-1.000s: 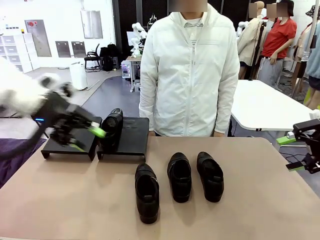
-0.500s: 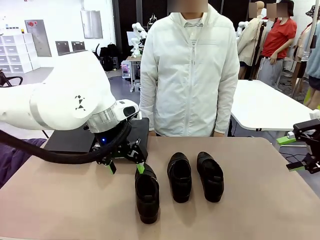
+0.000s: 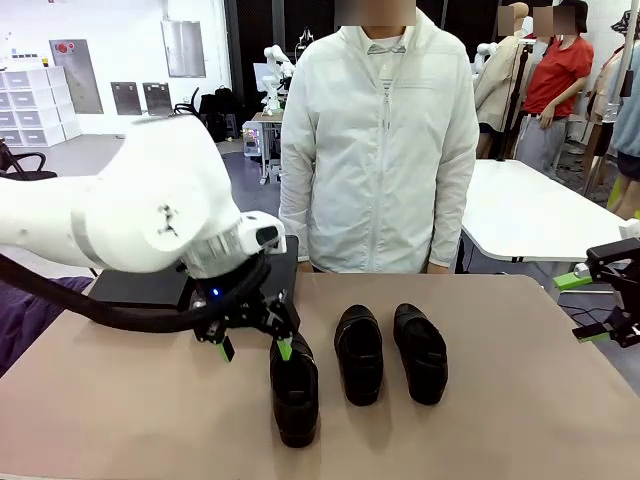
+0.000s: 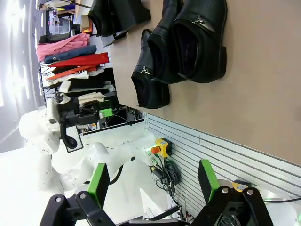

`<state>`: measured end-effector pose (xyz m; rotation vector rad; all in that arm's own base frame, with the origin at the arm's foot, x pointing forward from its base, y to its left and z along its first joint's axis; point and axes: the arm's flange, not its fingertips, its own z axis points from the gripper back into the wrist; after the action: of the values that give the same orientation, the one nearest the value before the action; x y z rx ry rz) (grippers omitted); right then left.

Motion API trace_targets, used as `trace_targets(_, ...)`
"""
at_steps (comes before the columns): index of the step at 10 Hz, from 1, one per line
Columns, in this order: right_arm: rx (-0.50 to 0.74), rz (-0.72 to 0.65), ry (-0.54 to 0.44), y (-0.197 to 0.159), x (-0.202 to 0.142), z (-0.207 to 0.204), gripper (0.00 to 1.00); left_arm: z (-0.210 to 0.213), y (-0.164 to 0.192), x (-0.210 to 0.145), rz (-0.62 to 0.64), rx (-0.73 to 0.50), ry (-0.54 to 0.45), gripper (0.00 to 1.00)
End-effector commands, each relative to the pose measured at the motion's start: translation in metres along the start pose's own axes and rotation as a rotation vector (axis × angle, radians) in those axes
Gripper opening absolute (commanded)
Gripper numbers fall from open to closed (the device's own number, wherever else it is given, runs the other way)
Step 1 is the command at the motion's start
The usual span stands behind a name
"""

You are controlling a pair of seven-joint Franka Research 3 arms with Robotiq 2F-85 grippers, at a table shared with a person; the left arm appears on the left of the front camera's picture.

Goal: Organize the shoes by placing them on the stand.
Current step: Place the Shoe from the middle of the table onto the Shoes Stand.

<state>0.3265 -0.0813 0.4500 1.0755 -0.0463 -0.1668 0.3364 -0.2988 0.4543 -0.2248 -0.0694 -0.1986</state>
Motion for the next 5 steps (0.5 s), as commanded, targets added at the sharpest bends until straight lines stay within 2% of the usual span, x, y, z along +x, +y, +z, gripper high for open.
trace_targets(1,0.02,-0.016,-0.002,0.004,0.0,0.001,1.0,-0.034,-0.013,0.008,0.103,0.067,0.014,0.98)
trace_targets(3,0.02,-0.016,-0.002,0.004,0.0,0.001,1.0,-0.05,-0.021,0.007,0.175,0.103,-0.013,0.98)
trace_targets(5,0.02,-0.016,-0.002,0.004,0.0,0.001,1.0,-0.07,-0.023,0.011,0.23,0.151,0.0,0.98)
